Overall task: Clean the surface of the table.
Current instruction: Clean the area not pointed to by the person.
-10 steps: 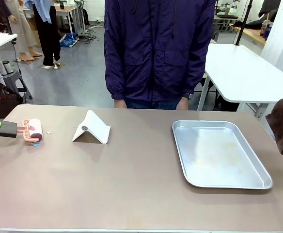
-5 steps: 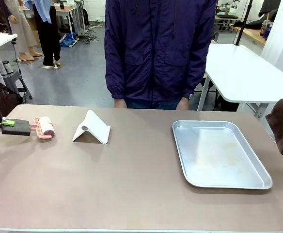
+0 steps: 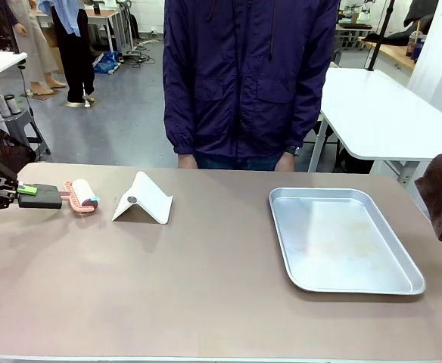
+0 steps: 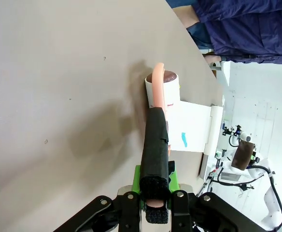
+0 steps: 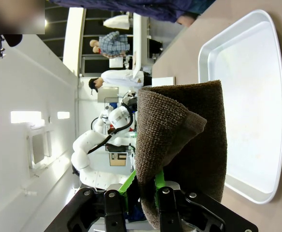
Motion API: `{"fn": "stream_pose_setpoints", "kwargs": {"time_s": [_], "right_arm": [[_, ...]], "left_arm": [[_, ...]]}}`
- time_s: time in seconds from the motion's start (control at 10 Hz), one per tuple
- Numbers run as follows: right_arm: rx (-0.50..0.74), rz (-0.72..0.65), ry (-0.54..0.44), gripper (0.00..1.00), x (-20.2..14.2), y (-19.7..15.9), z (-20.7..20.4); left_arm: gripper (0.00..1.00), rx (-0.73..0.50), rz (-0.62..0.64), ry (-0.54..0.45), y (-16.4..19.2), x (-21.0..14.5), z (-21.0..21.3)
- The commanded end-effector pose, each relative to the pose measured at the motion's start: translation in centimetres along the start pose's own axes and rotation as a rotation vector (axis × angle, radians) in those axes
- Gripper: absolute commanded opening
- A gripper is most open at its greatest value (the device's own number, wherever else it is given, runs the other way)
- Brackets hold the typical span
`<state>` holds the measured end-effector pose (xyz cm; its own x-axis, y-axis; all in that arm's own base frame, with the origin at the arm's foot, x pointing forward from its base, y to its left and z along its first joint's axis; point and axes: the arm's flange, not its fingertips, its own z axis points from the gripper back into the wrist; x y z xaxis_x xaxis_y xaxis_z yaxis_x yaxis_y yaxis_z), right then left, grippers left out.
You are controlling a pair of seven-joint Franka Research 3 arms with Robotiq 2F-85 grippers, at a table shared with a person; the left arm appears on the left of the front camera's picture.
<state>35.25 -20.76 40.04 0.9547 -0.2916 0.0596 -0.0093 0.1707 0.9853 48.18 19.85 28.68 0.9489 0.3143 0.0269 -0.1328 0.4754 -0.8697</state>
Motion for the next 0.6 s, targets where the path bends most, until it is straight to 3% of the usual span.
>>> {"fn": "stream_pose_setpoints", "kwargs": {"time_s": [0.0, 0.5], "right_arm": [[0.015, -0.013, -0.013, 0.13, 0.0, 0.4, 0.0], [0.015, -0.013, -0.013, 0.13, 0.0, 0.4, 0.0]], "left_arm": [[0.22, 0.062, 0.002, 0.029, 1.8, -0.8, -2.0], [0.22, 0.076, 0.005, 0.008, 2.4, -0.5, 0.3]]}}
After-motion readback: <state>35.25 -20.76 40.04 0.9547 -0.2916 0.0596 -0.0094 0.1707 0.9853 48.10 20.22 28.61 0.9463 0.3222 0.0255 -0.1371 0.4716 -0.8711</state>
